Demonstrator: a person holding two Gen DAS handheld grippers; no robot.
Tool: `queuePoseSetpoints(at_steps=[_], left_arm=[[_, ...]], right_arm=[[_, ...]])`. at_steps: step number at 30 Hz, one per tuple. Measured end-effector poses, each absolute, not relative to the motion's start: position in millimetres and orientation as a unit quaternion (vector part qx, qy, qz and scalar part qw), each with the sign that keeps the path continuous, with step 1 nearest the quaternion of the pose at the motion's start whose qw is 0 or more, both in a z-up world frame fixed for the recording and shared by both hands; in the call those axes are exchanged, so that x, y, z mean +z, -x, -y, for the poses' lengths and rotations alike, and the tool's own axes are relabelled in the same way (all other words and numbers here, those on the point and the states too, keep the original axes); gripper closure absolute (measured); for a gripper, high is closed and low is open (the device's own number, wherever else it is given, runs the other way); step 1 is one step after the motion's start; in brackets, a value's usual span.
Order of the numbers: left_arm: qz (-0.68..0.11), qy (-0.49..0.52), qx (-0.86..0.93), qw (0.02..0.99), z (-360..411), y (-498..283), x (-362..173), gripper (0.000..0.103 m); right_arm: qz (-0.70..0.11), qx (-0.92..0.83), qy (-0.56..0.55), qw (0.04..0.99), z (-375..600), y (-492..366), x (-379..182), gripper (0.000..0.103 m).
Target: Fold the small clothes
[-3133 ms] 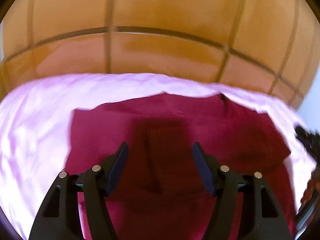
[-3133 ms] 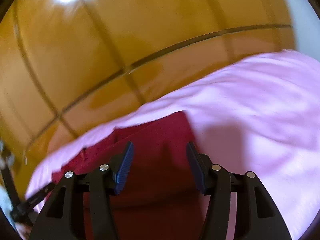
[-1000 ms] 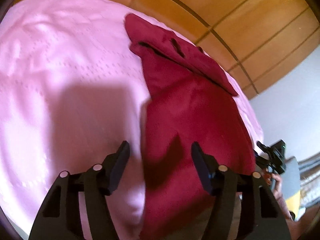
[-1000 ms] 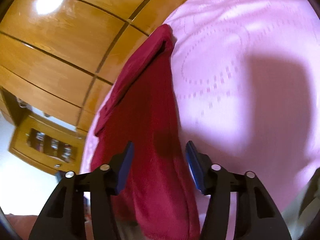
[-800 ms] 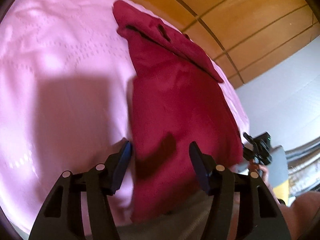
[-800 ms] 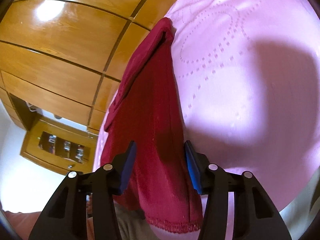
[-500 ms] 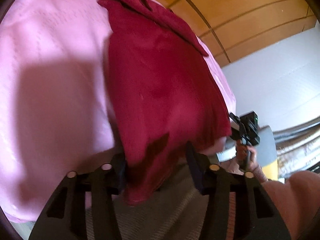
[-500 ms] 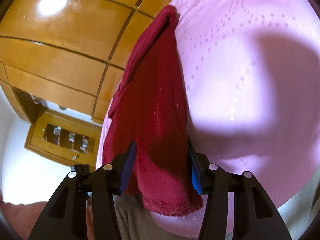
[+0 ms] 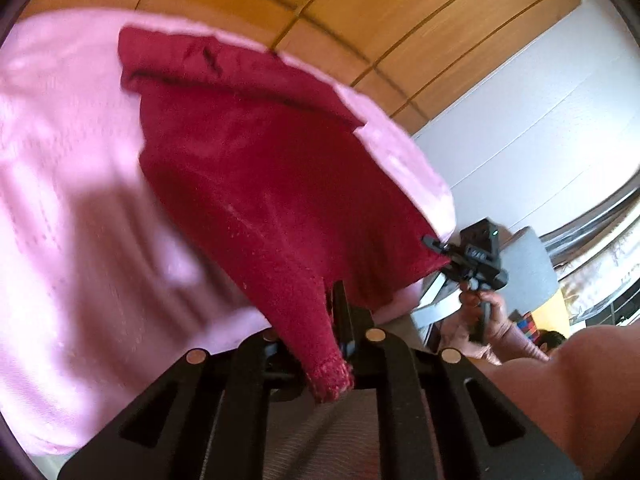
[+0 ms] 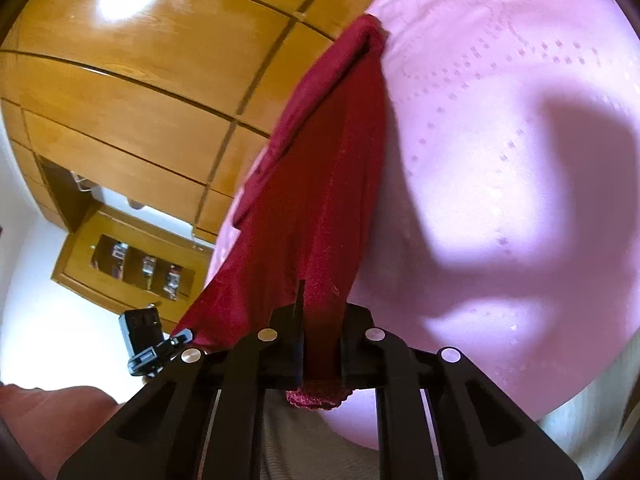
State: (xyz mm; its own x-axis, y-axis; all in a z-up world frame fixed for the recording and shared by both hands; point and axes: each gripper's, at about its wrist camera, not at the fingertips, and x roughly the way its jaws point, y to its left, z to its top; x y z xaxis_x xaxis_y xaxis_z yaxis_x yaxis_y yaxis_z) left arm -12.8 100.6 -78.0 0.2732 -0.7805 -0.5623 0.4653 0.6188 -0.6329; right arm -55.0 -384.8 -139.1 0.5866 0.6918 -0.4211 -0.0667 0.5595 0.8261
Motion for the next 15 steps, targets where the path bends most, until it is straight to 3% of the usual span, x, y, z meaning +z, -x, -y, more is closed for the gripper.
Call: queuePoseSetpoints(at_steps=[15], left_arm=[[-0.374, 0.25, -0.409, 0.794, -154, 33, -38, 0.098]], right_arm=[[-0.332, 0.339, -0.36, 0.804, 367, 80, -78, 0.092]])
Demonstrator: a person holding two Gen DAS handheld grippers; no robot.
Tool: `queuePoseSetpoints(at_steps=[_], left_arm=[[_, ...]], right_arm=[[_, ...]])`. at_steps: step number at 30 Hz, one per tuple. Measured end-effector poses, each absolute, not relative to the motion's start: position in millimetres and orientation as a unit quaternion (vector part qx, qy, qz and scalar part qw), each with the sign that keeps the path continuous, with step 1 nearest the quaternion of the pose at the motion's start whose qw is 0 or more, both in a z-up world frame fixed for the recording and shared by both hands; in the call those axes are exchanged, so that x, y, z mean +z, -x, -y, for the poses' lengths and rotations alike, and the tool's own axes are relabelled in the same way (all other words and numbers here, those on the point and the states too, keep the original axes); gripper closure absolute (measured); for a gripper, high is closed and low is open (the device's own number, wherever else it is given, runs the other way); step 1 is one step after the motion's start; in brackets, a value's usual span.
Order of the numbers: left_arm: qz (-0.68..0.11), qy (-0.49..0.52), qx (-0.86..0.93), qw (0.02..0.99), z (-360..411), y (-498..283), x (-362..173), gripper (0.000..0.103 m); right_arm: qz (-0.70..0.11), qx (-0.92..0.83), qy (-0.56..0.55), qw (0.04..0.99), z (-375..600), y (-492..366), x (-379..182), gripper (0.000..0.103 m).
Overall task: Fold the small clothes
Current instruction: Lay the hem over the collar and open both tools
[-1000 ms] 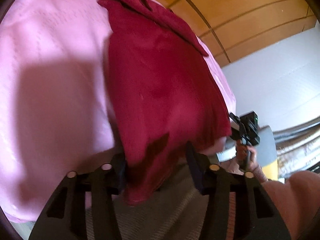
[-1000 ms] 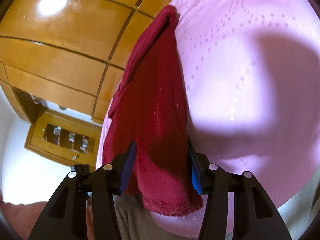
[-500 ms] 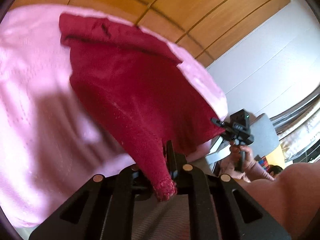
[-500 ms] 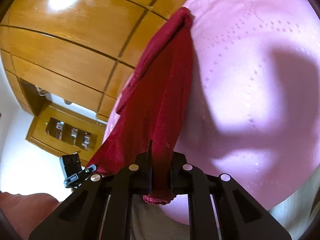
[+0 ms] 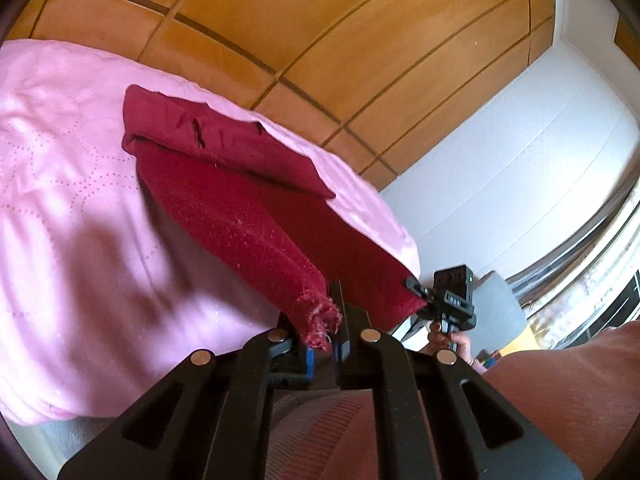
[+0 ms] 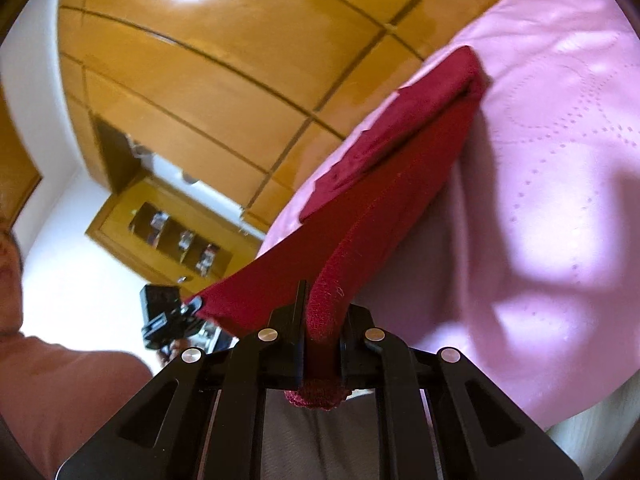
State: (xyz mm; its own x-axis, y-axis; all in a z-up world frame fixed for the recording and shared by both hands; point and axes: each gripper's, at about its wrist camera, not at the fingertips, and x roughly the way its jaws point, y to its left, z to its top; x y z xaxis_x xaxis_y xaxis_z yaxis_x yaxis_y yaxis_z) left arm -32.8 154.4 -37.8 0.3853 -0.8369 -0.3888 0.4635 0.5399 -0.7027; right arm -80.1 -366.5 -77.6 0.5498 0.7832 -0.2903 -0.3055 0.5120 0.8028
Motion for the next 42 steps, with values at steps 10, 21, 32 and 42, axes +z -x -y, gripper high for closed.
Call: queuePoseSetpoints(at_steps=[10, 21, 32, 42], left_arm=[[-0.326, 0.316, -0.447, 0.771, -193, 51, -12, 0.098], [-0.341, 0.281, -0.414, 0.795, -178, -61, -29, 0.097], [-0.404, 0.257, -0.318, 0.818, -158, -181, -65, 0.097], [-0.444, 0.231, -0.262, 0.825, -136, -233, -106, 0.095]], right_arm=[[-0.312, 0.406, -0.35, 0.784, 366, 112, -46, 0.092], [-0.305, 0.339, -0.419, 0.785, 401, 4, -55, 0.092], [-0.354, 0.277, -0.457, 0.767, 402, -130, -75, 0.092], [-0.392, 0.221, -0.48, 0.753, 405, -180, -114, 0.088]])
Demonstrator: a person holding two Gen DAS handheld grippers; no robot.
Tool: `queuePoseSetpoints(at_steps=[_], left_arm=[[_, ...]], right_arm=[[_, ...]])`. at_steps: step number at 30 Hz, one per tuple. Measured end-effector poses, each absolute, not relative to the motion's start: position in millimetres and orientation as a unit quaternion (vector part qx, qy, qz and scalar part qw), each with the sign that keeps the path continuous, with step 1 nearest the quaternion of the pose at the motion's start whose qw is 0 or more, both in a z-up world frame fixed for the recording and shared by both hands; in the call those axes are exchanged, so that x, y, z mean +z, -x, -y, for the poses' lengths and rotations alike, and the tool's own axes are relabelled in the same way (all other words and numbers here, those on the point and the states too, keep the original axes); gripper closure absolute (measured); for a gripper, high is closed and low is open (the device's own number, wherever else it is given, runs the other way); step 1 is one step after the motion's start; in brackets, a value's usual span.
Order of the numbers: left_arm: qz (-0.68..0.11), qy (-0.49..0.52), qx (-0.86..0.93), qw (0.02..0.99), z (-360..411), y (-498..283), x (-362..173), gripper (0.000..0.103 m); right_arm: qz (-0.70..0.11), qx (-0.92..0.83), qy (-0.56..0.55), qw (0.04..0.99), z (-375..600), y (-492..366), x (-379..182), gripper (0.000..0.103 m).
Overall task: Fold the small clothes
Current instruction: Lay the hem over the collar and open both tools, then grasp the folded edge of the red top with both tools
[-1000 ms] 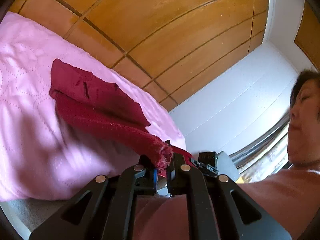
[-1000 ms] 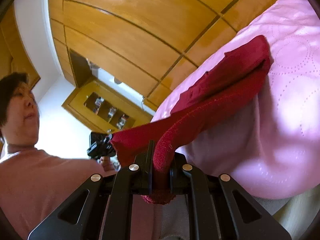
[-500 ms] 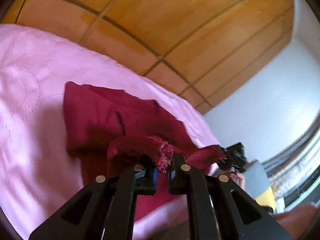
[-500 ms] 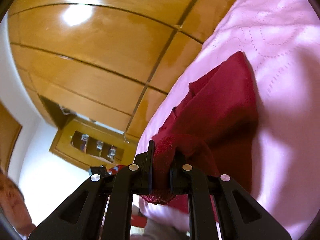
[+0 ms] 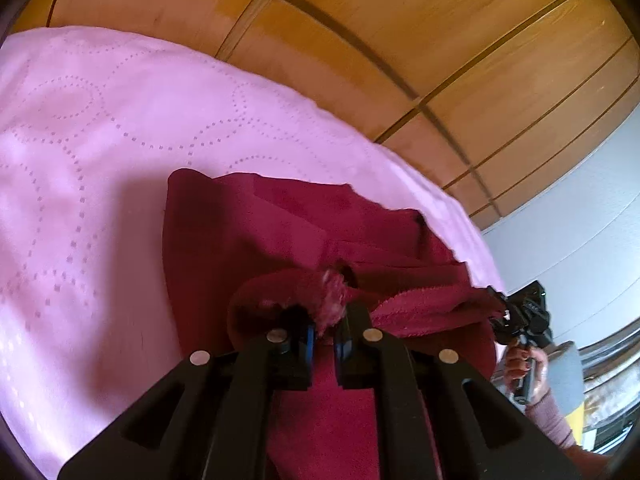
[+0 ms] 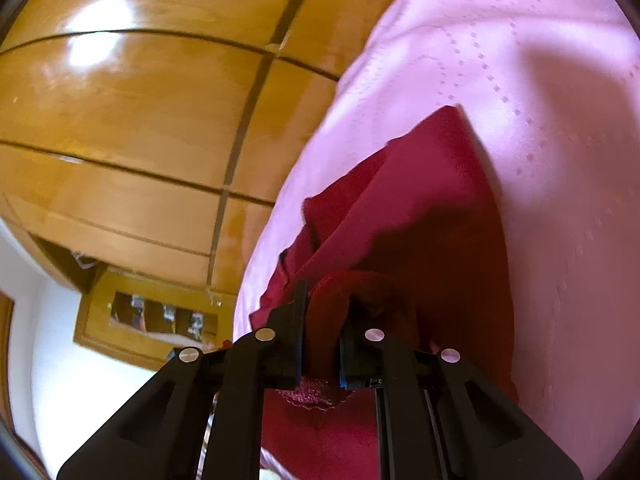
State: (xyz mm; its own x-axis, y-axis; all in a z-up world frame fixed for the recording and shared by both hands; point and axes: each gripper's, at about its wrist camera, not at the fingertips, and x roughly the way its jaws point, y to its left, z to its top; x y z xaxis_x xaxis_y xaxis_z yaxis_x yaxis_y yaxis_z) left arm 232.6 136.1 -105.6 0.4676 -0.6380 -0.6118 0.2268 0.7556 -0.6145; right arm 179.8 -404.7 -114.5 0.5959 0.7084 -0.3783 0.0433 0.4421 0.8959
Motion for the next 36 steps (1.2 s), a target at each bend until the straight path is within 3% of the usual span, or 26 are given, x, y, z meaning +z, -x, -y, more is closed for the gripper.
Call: queuePoseSetpoints(at_steps=[1, 2, 3, 5, 6, 9, 15, 21, 22, 26, 30, 31, 36], left_arm=[[-0.446, 0.229, -0.255, 0.827, -134, -237, -106, 0.092], [-0.447, 0.232, -0.249, 0.827, -133, -240, -106, 0.088], [-0.445, 0.24, -0.249, 0.826, -134, -243, -105, 0.08], [-0.43, 0.27, -0.239, 0.828, -143, -247, -100, 0.062], [-0.421, 0.281, -0.225, 0.833, -149, -248, -97, 0.056], [-0.411, 0.277, -0.171, 0.851, -159, -249, -87, 0.056], [-0.43, 0.189, -0.131, 0.873, -147, -241, -89, 0.056], [-0.469, 0.123, -0.123, 0.866, -128, -249, -101, 0.058], [-0.472, 0.12, -0.118, 0.866, -127, -252, -102, 0.06], [-0.482, 0.116, -0.112, 0.861, -125, -256, -109, 0.064], [-0.479, 0.093, -0.107, 0.866, -118, -254, -106, 0.078], [-0.479, 0.086, -0.11, 0.867, -115, -254, -105, 0.085], [-0.446, 0.081, -0.112, 0.884, -111, -246, -79, 0.091]], right_arm=[[-0.387, 0.217, -0.485, 0.754, 405, -182, -115, 0.085], [-0.38, 0.217, -0.489, 0.755, 405, -184, -115, 0.074], [-0.369, 0.218, -0.493, 0.757, 405, -185, -113, 0.058], [-0.343, 0.213, -0.493, 0.77, 407, -186, -105, 0.041], [-0.325, 0.202, -0.49, 0.783, 410, -184, -98, 0.04], [-0.297, 0.171, -0.48, 0.808, 420, -183, -83, 0.04], [-0.37, 0.123, -0.301, 0.87, 388, -187, -61, 0.04], [-0.404, 0.098, -0.248, 0.875, 375, -202, -76, 0.04], [-0.406, 0.092, -0.242, 0.876, 373, -205, -78, 0.041], [-0.418, 0.079, -0.24, 0.873, 367, -212, -94, 0.071], [-0.408, 0.07, -0.245, 0.877, 369, -204, -96, 0.091], [-0.403, 0.071, -0.247, 0.878, 370, -201, -95, 0.093], [-0.381, 0.066, -0.216, 0.896, 365, -192, -69, 0.096]])
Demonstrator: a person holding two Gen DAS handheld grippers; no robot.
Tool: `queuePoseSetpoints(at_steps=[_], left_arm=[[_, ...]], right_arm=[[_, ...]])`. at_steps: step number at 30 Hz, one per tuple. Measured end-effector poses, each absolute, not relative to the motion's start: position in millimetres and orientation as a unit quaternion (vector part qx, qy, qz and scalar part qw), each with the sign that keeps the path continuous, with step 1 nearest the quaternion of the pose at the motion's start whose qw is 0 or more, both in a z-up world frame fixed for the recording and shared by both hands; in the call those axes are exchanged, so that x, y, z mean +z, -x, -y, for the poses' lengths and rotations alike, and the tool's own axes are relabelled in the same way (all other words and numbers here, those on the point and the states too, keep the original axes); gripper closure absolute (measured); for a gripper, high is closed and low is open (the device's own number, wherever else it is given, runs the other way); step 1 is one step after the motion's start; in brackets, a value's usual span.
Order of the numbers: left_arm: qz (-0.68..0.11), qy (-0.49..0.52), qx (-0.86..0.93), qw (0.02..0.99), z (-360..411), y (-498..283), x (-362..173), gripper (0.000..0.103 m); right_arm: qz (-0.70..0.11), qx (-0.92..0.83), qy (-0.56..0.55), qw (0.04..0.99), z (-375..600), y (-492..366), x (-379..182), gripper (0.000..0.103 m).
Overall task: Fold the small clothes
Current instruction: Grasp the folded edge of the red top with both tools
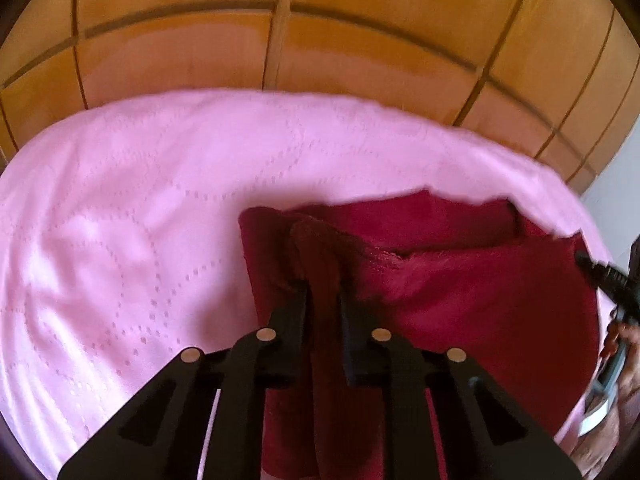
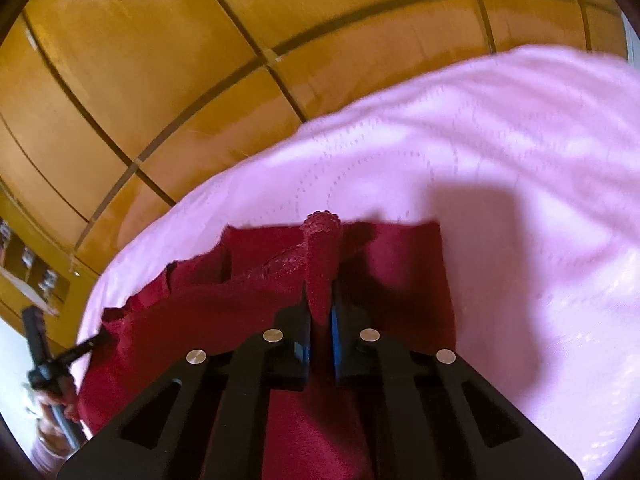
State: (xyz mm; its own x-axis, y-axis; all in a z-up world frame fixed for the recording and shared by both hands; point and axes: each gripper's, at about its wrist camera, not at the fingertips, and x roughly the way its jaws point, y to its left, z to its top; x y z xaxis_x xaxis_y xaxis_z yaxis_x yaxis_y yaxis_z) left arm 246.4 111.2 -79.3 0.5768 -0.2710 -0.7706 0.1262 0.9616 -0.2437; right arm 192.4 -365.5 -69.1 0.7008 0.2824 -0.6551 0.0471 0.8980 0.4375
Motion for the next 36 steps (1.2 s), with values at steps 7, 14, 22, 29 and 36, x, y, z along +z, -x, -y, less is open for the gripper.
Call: queuePoseSetpoints(at_steps=[7, 14, 22, 29, 36], left_arm=[[-0.402, 0.103, -0.052, 0.908, -111, -257, -65, 0.096], [-0.399, 0.064, 0.004, 0.915, -91, -275, -101, 0.096], [-0.417, 0.048, 0.017, 0.908, -85, -278, -119, 0.086], [-0.365, 0.097, 0.007, 0.926, -93, -242, -64, 0.049], [-0.362, 0.021, -0.067, 0.93, -13, -245, -56, 0.049]], right_arm=[[-0.35, 0.032, -0.213, 0.912, 372, -199, -57, 0.096], [-0.368, -0.007, -0.214, 0.905, 372, -218, -98, 0.096], [-0.372, -0.011, -0.214, 0.903, 371, -224, -111, 0.093], [-0.311, -0.009, -0.169, 0.935, 352, -193, -58, 0.059], [-0.372, 0.071, -0.081, 0.922, 291, -222, -54, 0.071]])
